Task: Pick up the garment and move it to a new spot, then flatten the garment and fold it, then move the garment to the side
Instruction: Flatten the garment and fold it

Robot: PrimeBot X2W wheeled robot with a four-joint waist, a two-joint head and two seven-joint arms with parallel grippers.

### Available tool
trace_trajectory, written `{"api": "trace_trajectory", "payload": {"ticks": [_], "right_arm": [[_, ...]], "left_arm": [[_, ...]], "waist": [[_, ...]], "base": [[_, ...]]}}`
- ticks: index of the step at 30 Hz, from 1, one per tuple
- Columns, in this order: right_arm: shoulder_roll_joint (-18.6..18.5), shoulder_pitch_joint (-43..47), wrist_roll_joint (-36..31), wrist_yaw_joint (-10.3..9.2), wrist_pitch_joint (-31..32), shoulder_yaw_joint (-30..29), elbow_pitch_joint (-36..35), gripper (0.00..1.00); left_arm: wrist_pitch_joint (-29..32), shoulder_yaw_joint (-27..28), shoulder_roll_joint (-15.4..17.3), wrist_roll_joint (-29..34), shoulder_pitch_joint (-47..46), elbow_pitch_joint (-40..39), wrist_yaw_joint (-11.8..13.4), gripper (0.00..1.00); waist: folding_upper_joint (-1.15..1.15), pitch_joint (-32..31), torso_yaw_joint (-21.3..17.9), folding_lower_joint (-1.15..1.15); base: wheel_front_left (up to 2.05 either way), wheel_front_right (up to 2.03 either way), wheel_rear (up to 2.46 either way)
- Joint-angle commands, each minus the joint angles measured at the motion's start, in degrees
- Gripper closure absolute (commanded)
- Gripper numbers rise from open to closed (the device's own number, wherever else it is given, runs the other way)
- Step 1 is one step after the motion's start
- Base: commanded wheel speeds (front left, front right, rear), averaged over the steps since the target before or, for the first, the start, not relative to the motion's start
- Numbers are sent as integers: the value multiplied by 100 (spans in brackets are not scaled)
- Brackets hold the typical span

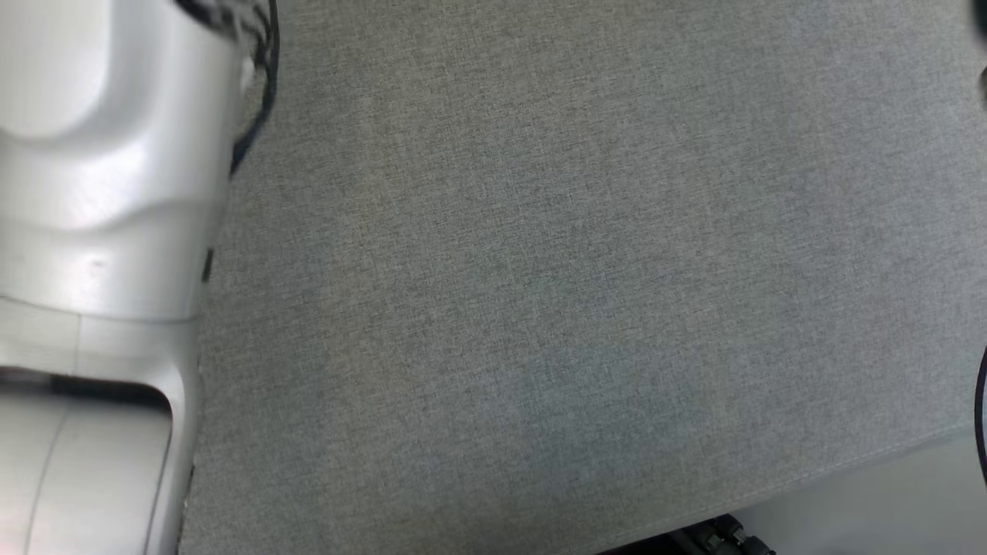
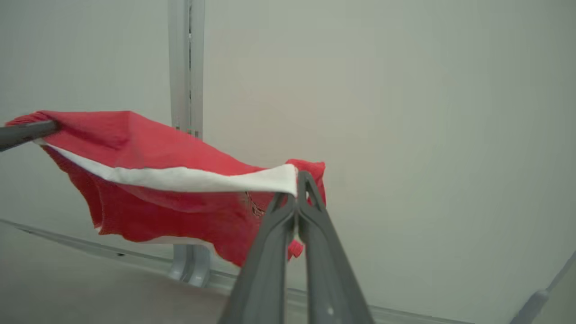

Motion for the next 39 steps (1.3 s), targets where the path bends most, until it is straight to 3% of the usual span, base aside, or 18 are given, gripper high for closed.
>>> {"api": "trace_trajectory", "payload": {"ticks": [1, 5, 11, 18, 25, 31, 39], "right_arm": [[-100, 426, -40, -12, -51, 212, -45, 100], [-385, 1660, -235, -12, -61, 569, -386, 100], [-720, 3813, -701, -12, -61, 479, -982, 100], [-865, 6275, -946, -12, -62, 40, -1581, 100], [-1021, 8143, -919, -13, -62, -675, -2239, 100], [-1306, 8077, -639, -13, 110, -1131, -2796, 100], [-2477, 6133, -147, -11, 847, -500, -2822, 100]], "left_arm": [[-152, -74, 105, 56, 448, 115, -141, 100], [-297, -295, 296, -31, 1798, 235, -374, 100], [-291, -582, 519, -226, 4141, -348, -428, 100], [-75, -807, 502, -629, 6662, -1561, -44, 100], [92, -935, 465, -940, 8283, -2879, 405, 100], [434, -1031, 409, -968, 8058, -3664, 558, 100], [1359, -1103, 128, -1359, 6683, -4233, 708, 100]], "waist": [[0, -24, -32, -2], [0, -240, 102, -2], [0, -791, 336, -2], [0, -1748, 636, -2], [0, -2032, 795, -2], [0, -1666, 946, -2], [0, -846, 1312, -2]], "base": [[0, 0, 0], [0, 0, 0], [0, 0, 0], [0, 0, 0], [0, 0, 0], [0, 0, 0], [0, 0, 0]]}}
